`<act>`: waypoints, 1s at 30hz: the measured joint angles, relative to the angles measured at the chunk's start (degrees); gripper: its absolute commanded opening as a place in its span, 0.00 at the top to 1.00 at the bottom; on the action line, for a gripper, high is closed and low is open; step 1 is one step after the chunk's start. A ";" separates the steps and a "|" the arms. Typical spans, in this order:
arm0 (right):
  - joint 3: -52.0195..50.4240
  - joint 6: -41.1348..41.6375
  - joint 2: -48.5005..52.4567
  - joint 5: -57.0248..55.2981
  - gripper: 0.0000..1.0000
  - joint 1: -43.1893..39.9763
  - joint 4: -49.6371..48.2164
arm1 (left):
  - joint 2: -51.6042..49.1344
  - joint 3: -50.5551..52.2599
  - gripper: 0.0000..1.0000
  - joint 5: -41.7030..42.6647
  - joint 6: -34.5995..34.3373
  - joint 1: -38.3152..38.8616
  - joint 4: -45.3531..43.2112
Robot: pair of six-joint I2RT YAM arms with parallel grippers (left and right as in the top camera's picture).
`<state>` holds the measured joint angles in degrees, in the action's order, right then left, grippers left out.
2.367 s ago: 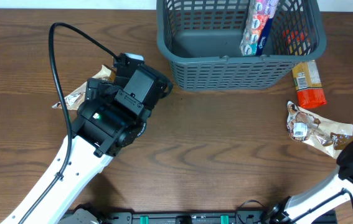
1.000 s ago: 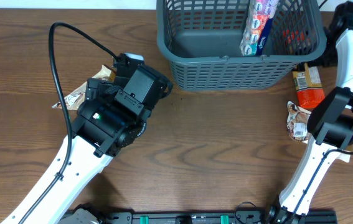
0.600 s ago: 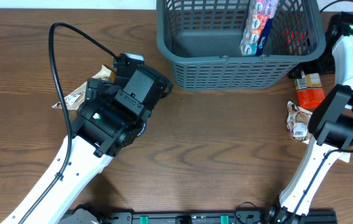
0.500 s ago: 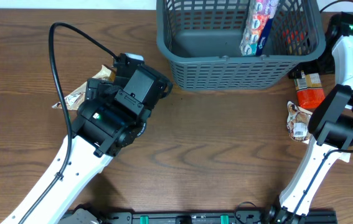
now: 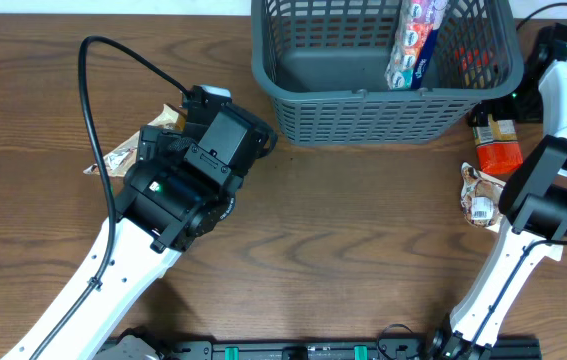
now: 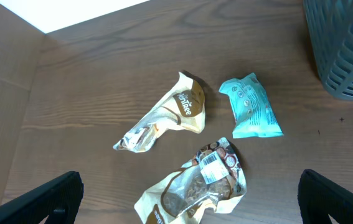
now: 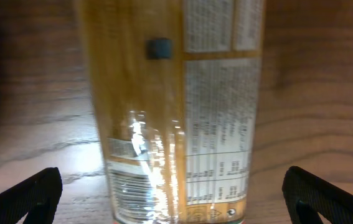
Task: Pack container
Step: 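Grasp the orange pasta package with the right gripper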
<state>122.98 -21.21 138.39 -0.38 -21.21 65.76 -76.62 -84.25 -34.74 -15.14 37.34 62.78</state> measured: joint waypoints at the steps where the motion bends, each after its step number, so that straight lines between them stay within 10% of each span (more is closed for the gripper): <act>1: 0.00 0.33 0.00 -0.02 0.01 -0.22 0.04 | 0.00 0.00 0.01 0.00 0.00 0.00 0.02; 30: 3.28 1.31 0.00 3.34 0.01 -1.11 1.05 | 0.00 0.00 0.01 0.00 0.00 0.00 0.02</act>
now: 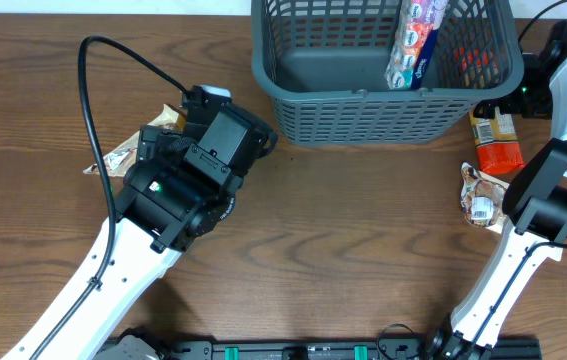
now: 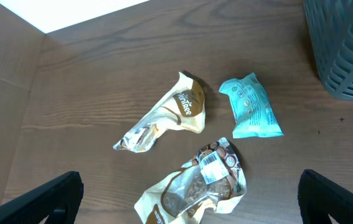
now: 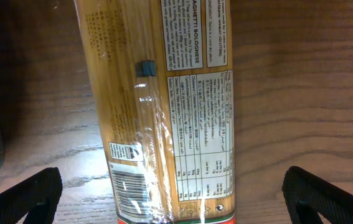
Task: Pack container
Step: 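Grasp the orange pasta package with the right gripper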
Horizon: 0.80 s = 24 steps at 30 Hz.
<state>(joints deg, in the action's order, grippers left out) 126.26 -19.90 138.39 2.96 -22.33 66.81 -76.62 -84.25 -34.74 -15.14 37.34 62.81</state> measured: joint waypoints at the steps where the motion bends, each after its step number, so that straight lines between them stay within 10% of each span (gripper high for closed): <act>1: 0.00 0.00 0.00 0.02 0.01 -0.02 0.00 | 0.00 0.00 0.01 0.00 0.00 0.00 0.00; 24: -0.59 -0.48 0.00 3.93 0.01 -3.72 -0.92 | 0.00 0.00 0.01 0.00 0.00 0.00 0.00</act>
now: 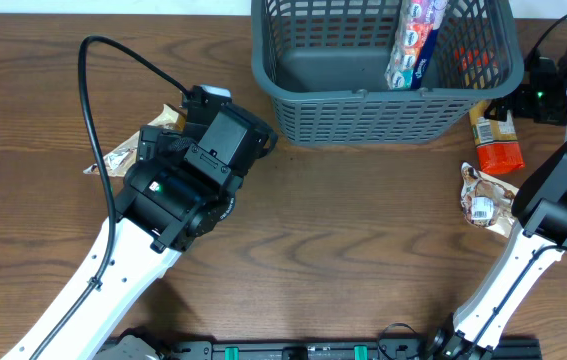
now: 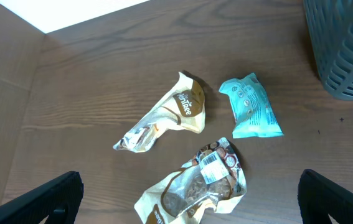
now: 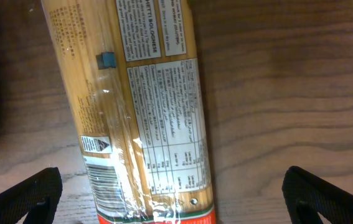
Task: Pack container
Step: 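Grasp the orange pasta package with the right gripper, then lift the pasta package and lower it upright into the basket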
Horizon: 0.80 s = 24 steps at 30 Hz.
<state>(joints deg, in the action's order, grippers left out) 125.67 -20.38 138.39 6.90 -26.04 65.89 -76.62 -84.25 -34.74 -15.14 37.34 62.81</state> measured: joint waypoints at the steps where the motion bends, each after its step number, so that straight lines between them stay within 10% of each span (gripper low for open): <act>1: -0.22 -0.11 0.00 0.02 0.01 0.02 -0.20 | 0.00 0.00 0.01 0.00 0.00 0.00 0.00; 24: -10.78 -0.57 -0.02 -0.13 0.01 1.18 -6.05 | 0.00 0.00 0.01 0.00 0.00 0.00 -0.02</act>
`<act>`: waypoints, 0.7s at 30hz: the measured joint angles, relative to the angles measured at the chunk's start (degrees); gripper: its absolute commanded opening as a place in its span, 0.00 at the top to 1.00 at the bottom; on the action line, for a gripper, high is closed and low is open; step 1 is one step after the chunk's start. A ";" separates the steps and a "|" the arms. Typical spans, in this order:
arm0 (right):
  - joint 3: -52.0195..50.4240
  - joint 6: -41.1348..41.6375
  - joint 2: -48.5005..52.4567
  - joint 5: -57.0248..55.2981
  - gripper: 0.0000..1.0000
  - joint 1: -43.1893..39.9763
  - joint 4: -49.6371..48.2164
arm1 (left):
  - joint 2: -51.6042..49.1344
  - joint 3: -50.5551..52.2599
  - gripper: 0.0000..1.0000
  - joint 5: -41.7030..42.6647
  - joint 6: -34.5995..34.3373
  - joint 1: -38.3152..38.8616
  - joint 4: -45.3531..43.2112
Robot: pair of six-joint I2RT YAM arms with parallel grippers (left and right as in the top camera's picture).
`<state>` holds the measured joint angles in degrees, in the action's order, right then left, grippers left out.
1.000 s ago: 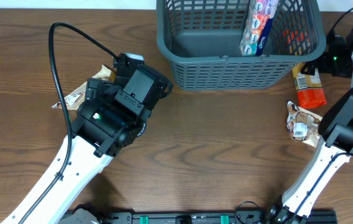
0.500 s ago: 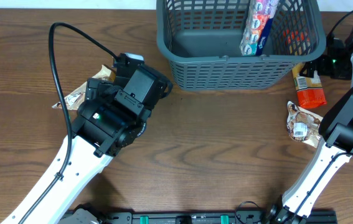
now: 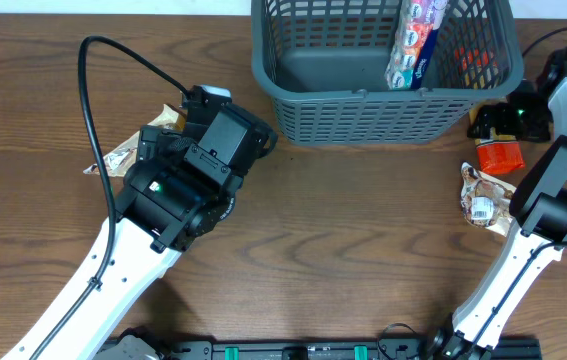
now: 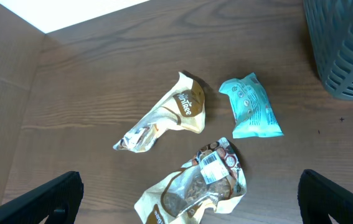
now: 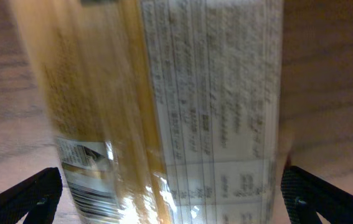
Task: Pack container
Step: 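Lift the pasta package and lower it upright into the basket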
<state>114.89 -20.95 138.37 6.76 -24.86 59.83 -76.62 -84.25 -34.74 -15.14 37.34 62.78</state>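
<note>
The grey basket (image 3: 383, 75) stands at the table's far edge with a colourful pack (image 3: 415, 40) and a red item inside. To its right lies a spaghetti pack (image 3: 500, 153), which fills the blurred right wrist view (image 5: 164, 106). My right gripper (image 5: 173, 202) is open, close over the pack, one finger on each side (image 5: 20, 199). My left gripper (image 4: 188, 205) hangs open above a beige packet (image 4: 164, 118), a teal packet (image 4: 251, 109) and a clear brown snack bag (image 4: 195, 190).
A crumpled snack bag (image 3: 483, 195) lies below the spaghetti pack, next to the right arm. The basket's corner (image 4: 344, 43) shows at the upper right of the left wrist view. A black cable (image 3: 98, 110) loops over the left side of the table.
My right gripper has come down and to the left, onto the top end of the spaghetti pack, which now looks much larger and blurred. The left arm and its packets are unchanged.
At first my right gripper was open, close over the spaghetti pack. At the two later moments it stood higher, with more of the pack in view. Now it is close over the pack again. The left gripper stayed open above the three packets throughout.
</note>
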 measured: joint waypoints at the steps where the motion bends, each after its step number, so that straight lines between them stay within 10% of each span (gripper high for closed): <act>1: -0.07 0.00 0.00 -0.31 0.01 0.13 -0.37 | 0.00 0.00 0.01 0.00 0.00 0.00 0.02; 8: -0.26 0.33 0.00 -1.31 0.16 0.20 -1.44 | 0.00 0.00 0.01 0.00 0.00 0.00 0.02; 9: -0.28 0.44 0.00 -1.38 0.54 0.20 -1.42 | 0.00 0.00 0.01 0.00 0.00 0.00 0.02; 12: -0.33 0.94 0.00 -1.68 0.84 0.26 -1.51 | 0.00 0.00 0.01 0.00 0.00 0.00 0.02; 21: -0.31 5.11 -1.38 -1.84 0.99 0.26 -1.95 | 0.00 0.00 0.01 0.00 0.00 0.00 0.02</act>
<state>114.59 -15.84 136.99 4.93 -24.60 57.89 -76.62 -84.25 -34.74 -15.14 37.34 62.81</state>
